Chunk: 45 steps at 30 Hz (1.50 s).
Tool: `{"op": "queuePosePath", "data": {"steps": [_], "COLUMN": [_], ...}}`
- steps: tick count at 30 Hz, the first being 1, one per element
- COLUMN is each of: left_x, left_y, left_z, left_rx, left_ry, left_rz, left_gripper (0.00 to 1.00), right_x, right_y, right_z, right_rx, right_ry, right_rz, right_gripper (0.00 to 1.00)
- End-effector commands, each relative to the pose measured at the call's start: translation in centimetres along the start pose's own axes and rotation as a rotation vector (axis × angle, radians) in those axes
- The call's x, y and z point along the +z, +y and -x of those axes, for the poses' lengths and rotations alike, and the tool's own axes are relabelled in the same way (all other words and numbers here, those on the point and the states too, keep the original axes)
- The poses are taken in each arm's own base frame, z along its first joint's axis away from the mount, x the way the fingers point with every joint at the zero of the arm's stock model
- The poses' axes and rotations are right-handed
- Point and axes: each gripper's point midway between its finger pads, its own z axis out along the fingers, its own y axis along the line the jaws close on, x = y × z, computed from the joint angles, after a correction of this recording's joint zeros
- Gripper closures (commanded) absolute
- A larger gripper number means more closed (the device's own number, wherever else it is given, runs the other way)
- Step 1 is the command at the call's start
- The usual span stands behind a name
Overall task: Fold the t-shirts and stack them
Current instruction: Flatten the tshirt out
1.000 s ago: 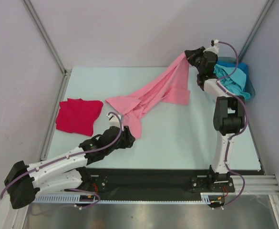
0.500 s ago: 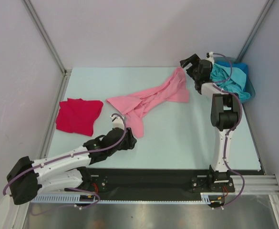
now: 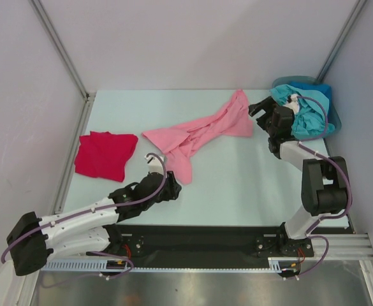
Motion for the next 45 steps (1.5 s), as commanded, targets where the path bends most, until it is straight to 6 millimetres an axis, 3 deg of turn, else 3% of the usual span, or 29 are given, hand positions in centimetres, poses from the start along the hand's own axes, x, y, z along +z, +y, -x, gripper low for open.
{"op": "queuePosePath", "data": {"steps": [1,4,6,7,9,10,13,14,20,26,27,30,36,45], "left_x": [-0.7,-1.1,-1.3,-1.3,-1.4,-1.4,-1.3,-1.3,-1.1,-0.9,-0.9,-1.0,-1.3,-1.5], "left_y": [-0.5,-0.4,-0.3,-0.3,-0.2,-0.3,-0.3,-0.3,0.0,-0.3,-0.3,-0.4,-0.2,0.1], "left_z": [0.9,1.0,0.9,1.0,0.9,0.9,0.8,0.8,0.4,0.5,0.5,0.6,0.6,0.6], "left_rx": [-0.035,-0.037,-0.038,-0.040,-0.041,-0.041,-0.041,-0.041,-0.044,-0.043,-0.043,-0.043,-0.045,-0.052], "left_ry": [-0.043,-0.044,-0.043,-0.045,-0.044,-0.045,-0.040,-0.039,-0.028,-0.024,-0.023,-0.026,-0.030,-0.031], "left_rz": [-0.029,-0.032,-0.031,-0.033,-0.032,-0.033,-0.032,-0.033,-0.024,-0.024,-0.023,-0.026,-0.024,-0.018], "left_gripper": [0.49,0.49,0.49,0.49,0.48,0.49,0.49,0.48,0.48,0.49,0.49,0.49,0.49,0.48], "right_x": [-0.9,-1.1,-1.0,-0.8,-0.2,0.2,1.1,1.5,2.7,3.9,4.0,4.5,5.8,5.6], "right_y": [-4.0,-6.8,-7.5,-8.9,-9.5,-10.0,-10.1,-11.1,-11.0,-10.4,-9.5,-9.2,-8.5,-8.0], "right_z": [2.0,1.8,1.0,1.2,0.2,-1.3,-3.1,-4.5,-7.3,-7.8,-8.9,-9.4,-9.8,-9.6], "right_rx": [-0.002,0.020,0.039,0.061,0.088,0.097,0.141,0.167,0.178,0.156,0.147,0.133,0.106,0.069], "right_ry": [-0.072,-0.050,-0.032,-0.016,0.015,0.069,0.129,0.159,0.232,0.249,0.271,0.279,0.287,0.262], "right_rz": [-0.096,-0.156,-0.155,-0.168,-0.160,-0.145,-0.120,-0.135,-0.105,-0.093,-0.077,-0.078,-0.074,-0.089], "right_gripper": [0.00,0.01,0.00,0.00,0.00,0.00,0.00,0.00,0.00,0.07,0.07,0.11,0.23,0.67]}}
